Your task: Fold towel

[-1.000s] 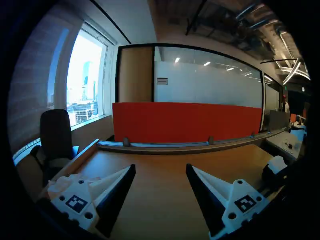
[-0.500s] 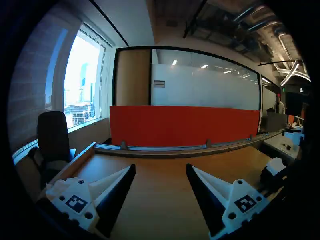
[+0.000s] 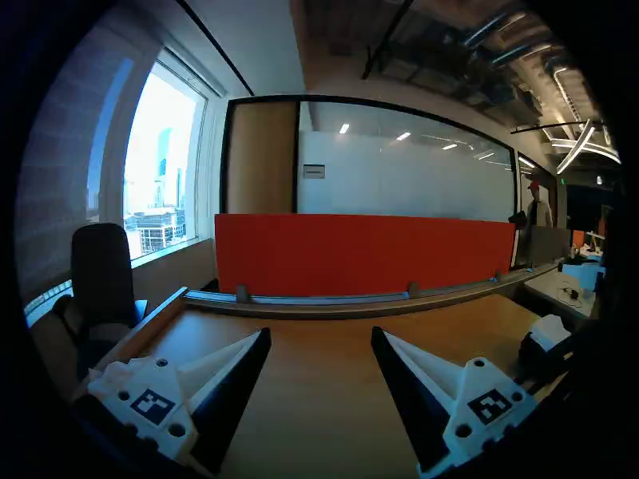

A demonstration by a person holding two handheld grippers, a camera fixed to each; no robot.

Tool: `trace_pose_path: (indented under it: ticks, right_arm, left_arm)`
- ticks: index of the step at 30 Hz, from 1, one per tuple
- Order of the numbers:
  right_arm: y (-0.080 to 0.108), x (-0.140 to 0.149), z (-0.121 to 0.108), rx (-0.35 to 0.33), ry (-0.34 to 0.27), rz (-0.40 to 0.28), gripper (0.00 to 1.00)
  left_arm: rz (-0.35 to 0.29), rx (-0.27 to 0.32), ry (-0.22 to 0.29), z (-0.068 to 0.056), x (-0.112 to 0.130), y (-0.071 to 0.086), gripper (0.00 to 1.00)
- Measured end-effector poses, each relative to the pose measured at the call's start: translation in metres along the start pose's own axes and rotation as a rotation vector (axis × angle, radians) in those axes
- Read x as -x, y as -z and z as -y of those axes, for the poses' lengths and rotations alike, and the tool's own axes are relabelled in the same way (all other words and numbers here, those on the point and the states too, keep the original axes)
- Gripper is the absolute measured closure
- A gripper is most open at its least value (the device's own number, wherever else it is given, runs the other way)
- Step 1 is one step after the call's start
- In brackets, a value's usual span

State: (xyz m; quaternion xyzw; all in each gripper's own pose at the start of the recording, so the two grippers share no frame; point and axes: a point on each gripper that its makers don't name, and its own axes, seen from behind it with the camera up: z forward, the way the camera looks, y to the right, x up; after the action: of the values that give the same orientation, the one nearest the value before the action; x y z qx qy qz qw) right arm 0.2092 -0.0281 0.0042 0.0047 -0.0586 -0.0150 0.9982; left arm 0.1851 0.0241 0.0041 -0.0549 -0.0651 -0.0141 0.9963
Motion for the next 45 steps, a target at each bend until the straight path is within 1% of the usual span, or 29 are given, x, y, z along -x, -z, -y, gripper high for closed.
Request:
trace_pose_path:
  ticks: [8,14,20,29,35,38,45]
  right_arm:
    - [0.006,-0.007,0.007,-0.001,-0.006,-0.002,0.0]
    - [0.009,-0.009,0.012,0.004,-0.022,-0.013,0.0]
    - [0.011,-0.002,0.017,0.004,-0.039,-0.013,0.0]
    - [0.012,0.014,0.024,0.004,-0.033,0.003,0.0]
    - [0.013,0.016,0.023,0.019,-0.044,-0.006,0.0]
    - [0.013,0.018,0.023,0.023,-0.044,-0.01,0.0]
    - [0.013,0.029,0.026,0.027,-0.027,-0.012,0.0]
  left_arm:
    - [-0.019,-0.006,0.007,0.002,0.005,-0.001,0.07]
    - [-0.025,-0.015,0.011,0.006,0.018,-0.004,0.07]
    - [-0.048,-0.029,-0.01,0.011,0.032,-0.005,0.07]
    - [-0.065,-0.057,-0.024,0.023,0.061,-0.009,0.07]
    - [-0.087,-0.059,-0.024,0.024,0.076,-0.009,0.07]
    - [-0.087,-0.064,-0.022,0.025,0.088,-0.01,0.07]
    - [-0.092,-0.081,-0.032,0.028,0.111,-0.011,0.07]
